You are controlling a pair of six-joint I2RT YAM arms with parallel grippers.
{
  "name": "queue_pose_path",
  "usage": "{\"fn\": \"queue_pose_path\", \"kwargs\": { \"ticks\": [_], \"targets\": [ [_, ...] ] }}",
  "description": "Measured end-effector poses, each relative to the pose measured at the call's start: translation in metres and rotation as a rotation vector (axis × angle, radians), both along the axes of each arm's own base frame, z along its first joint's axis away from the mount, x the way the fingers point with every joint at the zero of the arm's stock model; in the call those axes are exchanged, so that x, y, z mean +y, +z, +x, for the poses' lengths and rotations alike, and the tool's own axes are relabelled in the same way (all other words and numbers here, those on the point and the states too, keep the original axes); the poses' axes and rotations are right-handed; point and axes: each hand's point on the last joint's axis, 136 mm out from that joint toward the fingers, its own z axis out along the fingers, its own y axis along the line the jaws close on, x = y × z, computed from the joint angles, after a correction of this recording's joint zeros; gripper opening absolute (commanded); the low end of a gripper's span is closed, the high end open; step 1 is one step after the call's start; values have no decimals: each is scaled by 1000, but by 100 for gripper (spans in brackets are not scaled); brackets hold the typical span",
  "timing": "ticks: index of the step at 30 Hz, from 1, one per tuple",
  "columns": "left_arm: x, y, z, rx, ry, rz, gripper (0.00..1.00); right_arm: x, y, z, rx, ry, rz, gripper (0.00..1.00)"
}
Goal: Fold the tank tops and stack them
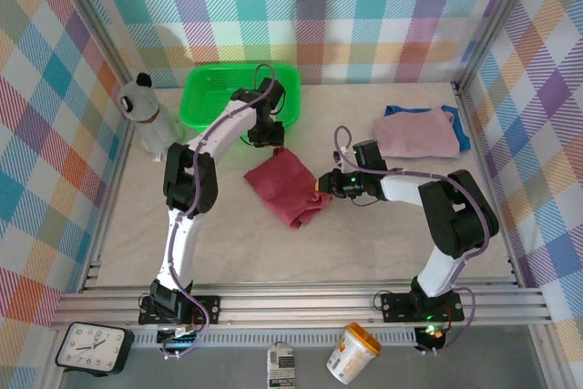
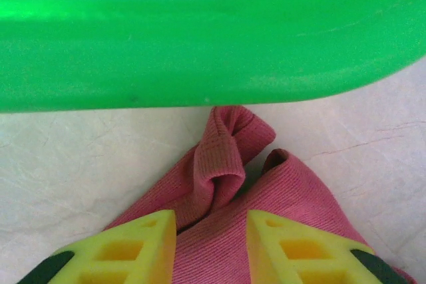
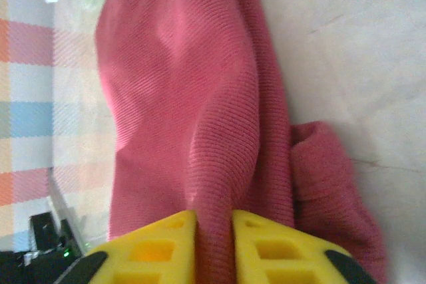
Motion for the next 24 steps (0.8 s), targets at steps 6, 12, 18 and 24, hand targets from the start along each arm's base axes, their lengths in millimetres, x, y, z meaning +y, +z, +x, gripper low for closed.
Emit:
{"fn": "queue_pose_path", "kwargs": {
  "ticks": [6,12,18,24],
  "targets": [
    [1,43,-9,-77,-11,-19,37,-25,-6,10,-42,-76,-124,37],
    [26,63,-52,-89,-12,13,40,-28,36,-5,-151,-61,-117,45],
    [45,17,-85,16,-15,81,41,-6,33,-57,-84,8,-80,56],
    [56,-11,-101,75,-4,90,42,1,7,-77,83,-38,-91,67]
  ]
}}
